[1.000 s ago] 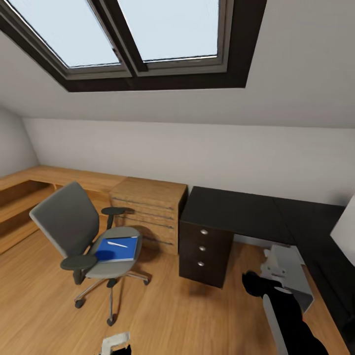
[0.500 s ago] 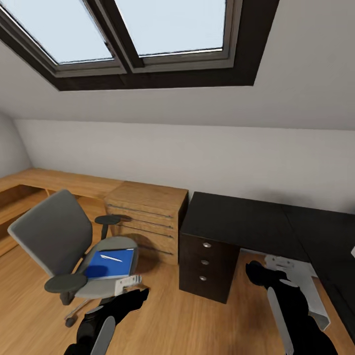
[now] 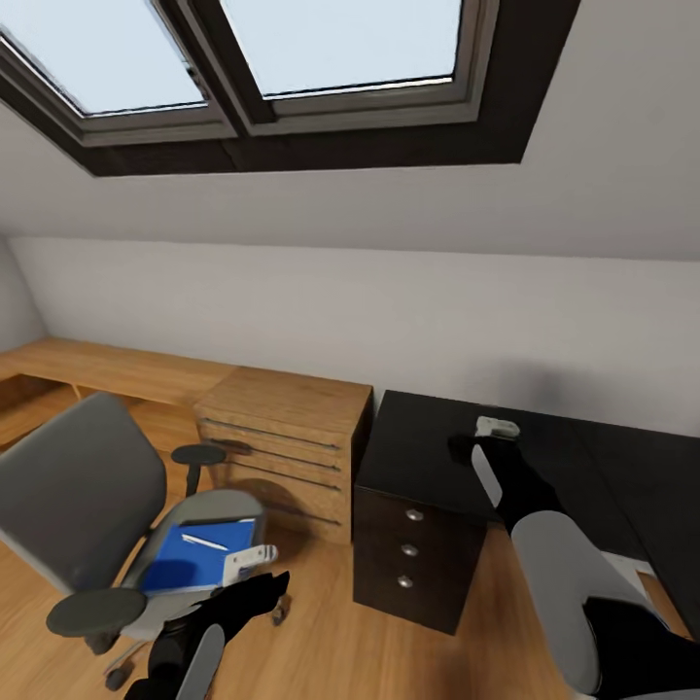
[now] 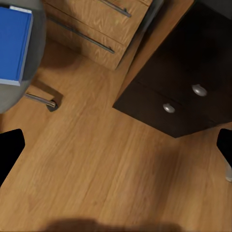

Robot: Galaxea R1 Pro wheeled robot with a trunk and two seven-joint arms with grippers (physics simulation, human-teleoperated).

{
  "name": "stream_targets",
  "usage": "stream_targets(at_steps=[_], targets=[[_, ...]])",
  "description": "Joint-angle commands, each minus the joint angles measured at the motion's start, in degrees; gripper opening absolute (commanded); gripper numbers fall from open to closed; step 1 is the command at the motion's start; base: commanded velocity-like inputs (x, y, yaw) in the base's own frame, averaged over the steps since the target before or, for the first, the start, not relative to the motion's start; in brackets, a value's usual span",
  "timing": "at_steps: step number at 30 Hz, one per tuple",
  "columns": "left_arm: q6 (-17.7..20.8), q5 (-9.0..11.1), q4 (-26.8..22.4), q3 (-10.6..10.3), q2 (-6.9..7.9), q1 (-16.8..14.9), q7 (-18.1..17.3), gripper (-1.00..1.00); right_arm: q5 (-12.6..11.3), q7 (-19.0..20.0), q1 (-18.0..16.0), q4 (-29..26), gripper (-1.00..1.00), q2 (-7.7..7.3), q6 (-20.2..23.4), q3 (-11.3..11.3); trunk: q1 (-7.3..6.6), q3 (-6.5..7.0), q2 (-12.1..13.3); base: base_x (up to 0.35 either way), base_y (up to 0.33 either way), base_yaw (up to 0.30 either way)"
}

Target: In the bedroom, organize the workspace by keeping the computer under the desk, ensuring the monitor is on the desk, placing the keyboard on the desk next to the monitor, placing the mouse on the desk next to the keyboard, moving the folder from the swivel chair onto the desk next to the mouse, stacking the notebook on top of the folder with the pen on top of the notebook, and positioning the swivel chair next to the desk.

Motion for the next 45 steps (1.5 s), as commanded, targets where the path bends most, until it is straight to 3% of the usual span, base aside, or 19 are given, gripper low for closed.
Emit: stream_targets(at_steps=[1, 13, 25, 30, 33, 45], targets=[[0.2, 0.6, 0.1, -0.1, -0.02, 0.0, 0.5, 1.0, -0.5, -0.3, -0.1, 0.1, -1.0, 0.07, -0.2, -0.1, 0.05, -0.1, -0.1, 0.329, 0.0, 0.0], [0.0, 0.5, 1.5, -0.1, -0.05, 0.0, 0.7, 1.0, -0.8, -0.2, 0.2, 1.2, -1.0, 0.72, 0.3, -0.2, 0.05, -0.14, -0.1, 0.329, 0.0, 0.018], [0.0, 0.5, 1.7, -0.1, -0.12, 0.0, 0.8, 1.0, -0.8, 0.1, 0.4, 6.1, -1.0, 0.82, -0.3, -0.1, 0.05, -0.67, -0.1, 0.316, 0.0, 0.207], [0.1, 0.6, 1.7, -0.2, -0.1, 0.0, 0.8, 1.0, -0.7, 0.2, 0.4, 9.4, -1.0, 1.22, -0.3, 0.3, 0.05, -0.98, -0.1, 0.068, 0.0, 0.215], [0.1, 0.6, 1.7, -0.2, -0.07, 0.0, 0.8, 1.0, -0.7, 0.2, 0.4, 10.8, -1.0, 1.67, -0.3, 1.7, 0.05, -1.16, -0.1, 0.013, 0.0, 0.211], [0.2, 0.8, 1.7, -0.2, -0.05, 0.0, 0.7, 1.0, -0.6, 0.2, 0.4, 11.6, -1.0, 1.71, -0.4, 3.0, 0.05, -1.57, -0.1, 0.002, 0.0, 0.108]])
